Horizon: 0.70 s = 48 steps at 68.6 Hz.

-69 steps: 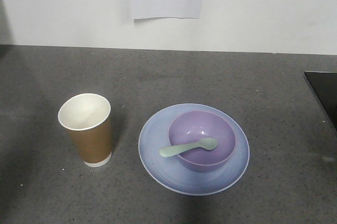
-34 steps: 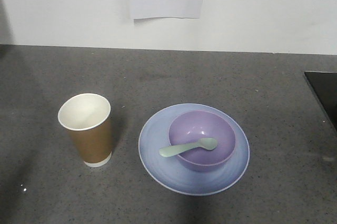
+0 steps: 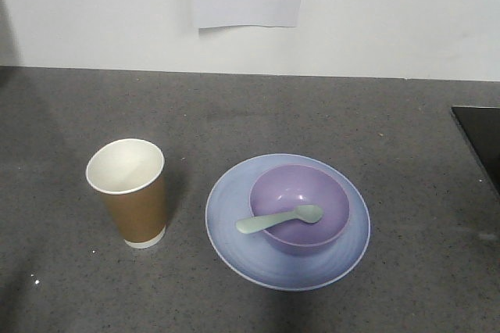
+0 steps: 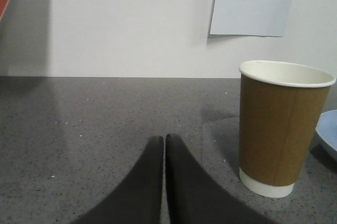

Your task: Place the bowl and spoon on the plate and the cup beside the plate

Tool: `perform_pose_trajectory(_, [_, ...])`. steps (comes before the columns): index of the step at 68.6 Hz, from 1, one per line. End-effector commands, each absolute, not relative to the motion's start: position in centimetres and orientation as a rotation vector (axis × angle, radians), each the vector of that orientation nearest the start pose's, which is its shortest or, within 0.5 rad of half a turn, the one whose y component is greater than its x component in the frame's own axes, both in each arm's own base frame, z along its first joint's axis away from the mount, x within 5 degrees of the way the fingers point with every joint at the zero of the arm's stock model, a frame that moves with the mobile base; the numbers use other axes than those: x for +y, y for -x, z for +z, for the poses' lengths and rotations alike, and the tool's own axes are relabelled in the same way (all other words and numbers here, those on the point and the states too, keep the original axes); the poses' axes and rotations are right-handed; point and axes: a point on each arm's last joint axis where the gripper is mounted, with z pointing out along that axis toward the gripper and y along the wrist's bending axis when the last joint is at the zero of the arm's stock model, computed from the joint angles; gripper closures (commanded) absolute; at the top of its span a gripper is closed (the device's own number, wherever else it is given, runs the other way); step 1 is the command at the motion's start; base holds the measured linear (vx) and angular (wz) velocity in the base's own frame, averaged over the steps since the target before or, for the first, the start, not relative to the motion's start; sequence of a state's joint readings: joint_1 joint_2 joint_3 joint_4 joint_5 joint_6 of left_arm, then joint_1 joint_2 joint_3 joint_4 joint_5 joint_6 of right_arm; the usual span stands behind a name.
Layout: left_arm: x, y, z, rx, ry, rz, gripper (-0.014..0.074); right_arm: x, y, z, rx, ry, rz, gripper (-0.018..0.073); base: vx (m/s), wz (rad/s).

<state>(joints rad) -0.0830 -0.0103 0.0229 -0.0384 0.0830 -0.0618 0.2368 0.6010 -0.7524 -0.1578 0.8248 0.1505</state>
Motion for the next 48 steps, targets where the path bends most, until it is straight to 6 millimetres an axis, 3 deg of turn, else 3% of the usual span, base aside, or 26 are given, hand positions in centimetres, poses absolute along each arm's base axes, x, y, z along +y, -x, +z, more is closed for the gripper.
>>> perform_pose_trajectory(1, [-0.43,-5.40,21.21,1.471,0.015,-0.146,0.0603,1.36,-10.51,35.74,2.061,0.147,0.030,0.0570,0.00,0.00])
perform_pose_trajectory(48, [-0.43,-5.40,21.26,1.466,0.017,-0.148,0.0603,1.37,-10.52,35.71,2.064,0.147,0.029,0.0570,0.00,0.00])
